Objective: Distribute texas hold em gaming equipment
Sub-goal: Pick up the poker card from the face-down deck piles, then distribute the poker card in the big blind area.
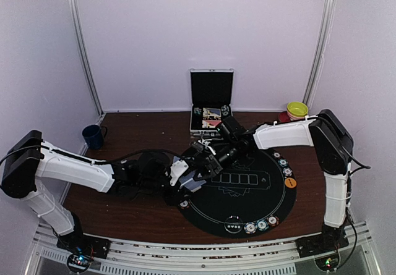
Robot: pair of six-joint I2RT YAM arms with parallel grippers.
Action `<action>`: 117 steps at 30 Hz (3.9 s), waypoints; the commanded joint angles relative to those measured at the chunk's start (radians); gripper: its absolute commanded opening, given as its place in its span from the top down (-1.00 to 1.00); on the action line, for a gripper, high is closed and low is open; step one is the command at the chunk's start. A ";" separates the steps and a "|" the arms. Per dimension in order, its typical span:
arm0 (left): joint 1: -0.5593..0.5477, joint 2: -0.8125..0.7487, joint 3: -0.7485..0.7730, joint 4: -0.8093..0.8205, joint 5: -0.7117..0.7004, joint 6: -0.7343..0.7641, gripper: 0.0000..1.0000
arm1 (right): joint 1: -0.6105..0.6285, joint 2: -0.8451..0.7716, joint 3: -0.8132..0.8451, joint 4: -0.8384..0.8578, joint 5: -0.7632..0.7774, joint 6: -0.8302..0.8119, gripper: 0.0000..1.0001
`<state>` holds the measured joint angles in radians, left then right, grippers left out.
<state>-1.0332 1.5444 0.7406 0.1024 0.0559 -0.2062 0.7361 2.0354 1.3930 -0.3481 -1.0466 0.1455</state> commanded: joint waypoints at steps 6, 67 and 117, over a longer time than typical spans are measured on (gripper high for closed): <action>-0.006 -0.018 0.011 0.076 0.008 0.017 -0.05 | -0.020 -0.044 0.038 -0.084 0.045 -0.047 0.78; -0.007 -0.089 0.010 0.033 -0.062 0.004 -0.05 | -0.737 -0.332 -0.243 -0.827 0.280 -0.878 1.00; -0.007 -0.083 0.011 0.031 -0.068 0.005 -0.05 | -0.782 -0.332 -0.401 -0.764 0.704 -0.916 0.12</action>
<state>-1.0344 1.4784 0.7406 0.1028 -0.0040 -0.2031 -0.0399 1.7142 1.0027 -1.1622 -0.3958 -0.7990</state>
